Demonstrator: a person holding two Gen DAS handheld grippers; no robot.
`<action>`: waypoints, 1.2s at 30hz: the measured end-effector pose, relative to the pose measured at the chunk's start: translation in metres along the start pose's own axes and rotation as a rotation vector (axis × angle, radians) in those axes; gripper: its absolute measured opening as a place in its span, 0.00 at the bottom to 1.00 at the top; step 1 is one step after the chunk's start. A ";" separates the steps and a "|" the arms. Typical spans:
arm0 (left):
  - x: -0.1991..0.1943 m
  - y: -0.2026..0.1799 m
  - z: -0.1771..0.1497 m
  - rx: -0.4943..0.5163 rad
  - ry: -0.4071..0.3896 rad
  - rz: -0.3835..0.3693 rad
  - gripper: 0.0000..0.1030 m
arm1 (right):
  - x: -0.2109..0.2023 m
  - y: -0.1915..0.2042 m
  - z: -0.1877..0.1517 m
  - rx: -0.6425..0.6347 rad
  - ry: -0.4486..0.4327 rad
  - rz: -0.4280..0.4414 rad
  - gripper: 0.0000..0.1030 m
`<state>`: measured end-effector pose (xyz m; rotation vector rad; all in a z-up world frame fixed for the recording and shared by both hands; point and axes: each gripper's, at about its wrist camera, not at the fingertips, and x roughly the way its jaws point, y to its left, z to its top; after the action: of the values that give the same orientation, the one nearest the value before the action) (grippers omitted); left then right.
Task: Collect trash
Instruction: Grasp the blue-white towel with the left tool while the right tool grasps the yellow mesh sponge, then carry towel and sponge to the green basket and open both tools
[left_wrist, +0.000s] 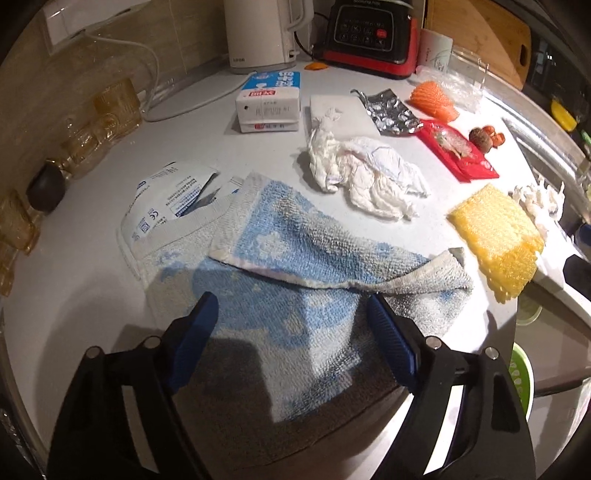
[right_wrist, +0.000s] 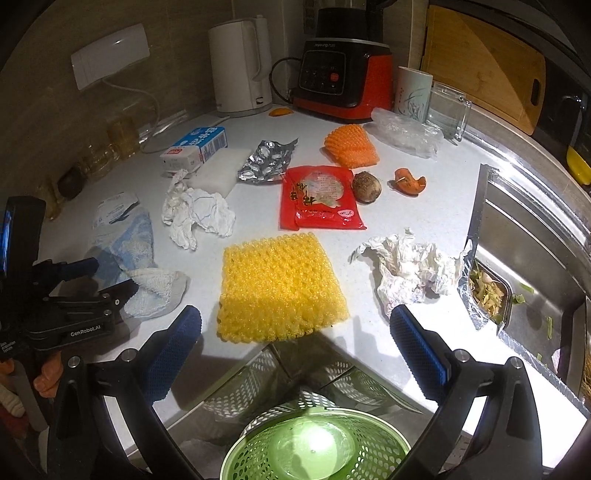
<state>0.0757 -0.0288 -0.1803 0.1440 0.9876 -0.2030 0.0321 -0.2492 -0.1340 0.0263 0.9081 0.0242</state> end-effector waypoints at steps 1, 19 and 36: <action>0.000 0.001 -0.001 -0.012 -0.004 -0.007 0.77 | 0.002 0.001 0.000 -0.004 0.004 0.001 0.98; -0.026 -0.006 -0.013 0.023 -0.089 -0.092 0.07 | 0.027 0.011 0.005 -0.013 0.045 0.048 0.98; -0.134 0.011 -0.013 -0.037 -0.283 -0.194 0.07 | 0.066 0.020 0.019 -0.072 0.111 -0.022 0.68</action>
<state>-0.0041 -0.0007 -0.0748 -0.0159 0.7223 -0.3723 0.0876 -0.2272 -0.1735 -0.0518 1.0183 0.0384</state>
